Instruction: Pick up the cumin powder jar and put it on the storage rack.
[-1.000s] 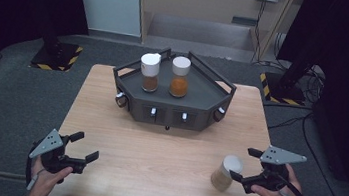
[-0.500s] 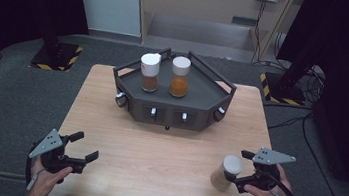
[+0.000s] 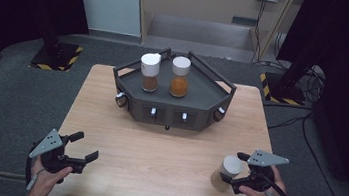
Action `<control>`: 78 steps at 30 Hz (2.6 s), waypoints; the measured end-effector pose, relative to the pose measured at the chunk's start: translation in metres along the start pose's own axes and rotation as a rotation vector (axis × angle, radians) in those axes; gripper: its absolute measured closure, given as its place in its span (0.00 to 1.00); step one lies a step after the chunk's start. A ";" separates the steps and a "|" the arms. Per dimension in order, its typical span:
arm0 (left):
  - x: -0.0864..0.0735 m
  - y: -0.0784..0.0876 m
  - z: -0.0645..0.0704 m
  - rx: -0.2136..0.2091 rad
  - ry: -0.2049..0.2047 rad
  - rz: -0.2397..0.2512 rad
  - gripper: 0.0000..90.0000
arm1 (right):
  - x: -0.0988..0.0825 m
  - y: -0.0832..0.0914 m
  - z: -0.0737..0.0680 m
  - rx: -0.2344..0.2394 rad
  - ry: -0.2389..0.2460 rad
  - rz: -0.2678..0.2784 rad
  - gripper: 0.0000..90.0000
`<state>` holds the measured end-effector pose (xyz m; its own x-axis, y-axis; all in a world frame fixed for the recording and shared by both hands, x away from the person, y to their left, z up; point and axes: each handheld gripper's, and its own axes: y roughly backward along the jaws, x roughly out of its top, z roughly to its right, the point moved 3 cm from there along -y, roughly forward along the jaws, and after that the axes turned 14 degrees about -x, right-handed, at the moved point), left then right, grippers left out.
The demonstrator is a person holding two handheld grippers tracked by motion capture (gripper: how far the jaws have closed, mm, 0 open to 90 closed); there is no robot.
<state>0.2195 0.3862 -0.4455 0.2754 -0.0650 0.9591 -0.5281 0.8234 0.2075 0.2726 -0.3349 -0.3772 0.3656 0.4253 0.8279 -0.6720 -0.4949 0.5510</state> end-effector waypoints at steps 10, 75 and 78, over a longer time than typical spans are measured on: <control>0.000 0.000 0.000 0.001 0.000 -0.002 0.03 | -0.005 -0.005 -0.002 -0.017 0.006 0.003 0.16; -0.003 0.000 -0.004 0.014 0.031 0.005 0.04 | 0.135 0.004 0.042 -0.009 -0.005 0.073 0.38; -0.003 0.000 -0.004 0.013 0.029 0.003 0.04 | 0.150 -0.002 0.046 -0.002 -0.009 0.075 0.38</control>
<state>0.2221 0.3892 -0.4488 0.2973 -0.0463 0.9537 -0.5392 0.8162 0.2077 0.3585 -0.3054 -0.2489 0.3197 0.3805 0.8678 -0.6993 -0.5233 0.4871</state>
